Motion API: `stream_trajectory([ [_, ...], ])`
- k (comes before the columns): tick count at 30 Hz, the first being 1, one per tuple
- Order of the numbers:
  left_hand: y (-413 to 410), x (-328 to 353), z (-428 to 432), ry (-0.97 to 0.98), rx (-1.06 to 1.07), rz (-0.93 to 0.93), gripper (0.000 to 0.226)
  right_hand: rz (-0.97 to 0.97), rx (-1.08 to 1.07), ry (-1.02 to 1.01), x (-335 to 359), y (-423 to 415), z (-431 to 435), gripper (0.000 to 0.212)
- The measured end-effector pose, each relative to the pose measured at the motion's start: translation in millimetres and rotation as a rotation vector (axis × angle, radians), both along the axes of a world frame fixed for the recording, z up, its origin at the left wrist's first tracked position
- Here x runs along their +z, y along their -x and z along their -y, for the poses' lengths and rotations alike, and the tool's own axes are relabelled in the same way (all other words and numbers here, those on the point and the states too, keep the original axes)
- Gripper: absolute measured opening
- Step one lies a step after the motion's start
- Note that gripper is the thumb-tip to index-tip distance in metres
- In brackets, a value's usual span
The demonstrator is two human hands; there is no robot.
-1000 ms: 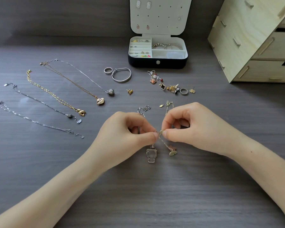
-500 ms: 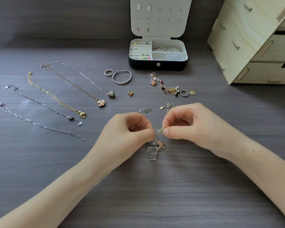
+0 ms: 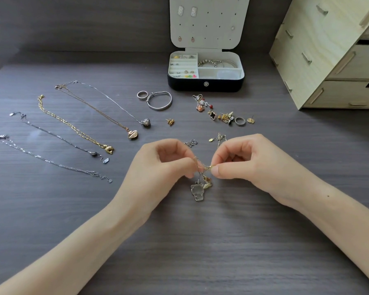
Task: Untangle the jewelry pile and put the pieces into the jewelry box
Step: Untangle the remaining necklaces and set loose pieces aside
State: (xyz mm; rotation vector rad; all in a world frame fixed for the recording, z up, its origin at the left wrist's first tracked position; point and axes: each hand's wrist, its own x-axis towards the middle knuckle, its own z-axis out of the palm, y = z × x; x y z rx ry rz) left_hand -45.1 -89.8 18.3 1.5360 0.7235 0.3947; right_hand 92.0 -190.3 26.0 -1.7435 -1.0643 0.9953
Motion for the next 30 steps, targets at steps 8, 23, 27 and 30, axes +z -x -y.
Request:
stream_trajectory([
  [8, -3, -1, 1, -0.046, -0.039, -0.076, 0.007, -0.058, -0.034, -0.008, 2, 1, 0, 0.013],
  [23, -5, -1, -7, -0.048, -0.102, -0.078, 0.028, 0.019, -0.007, 0.011, -2, -1, -2, 0.008],
  [27, -4, -1, -9, -0.048, -0.113, -0.052, 0.026, 0.056, 0.004, 0.015, -3, -1, -2, 0.008],
  [30, -4, -2, -10, -0.011, -0.076, -0.029, 0.015, 0.065, 0.009, 0.020, -2, -1, -2, 0.008],
])
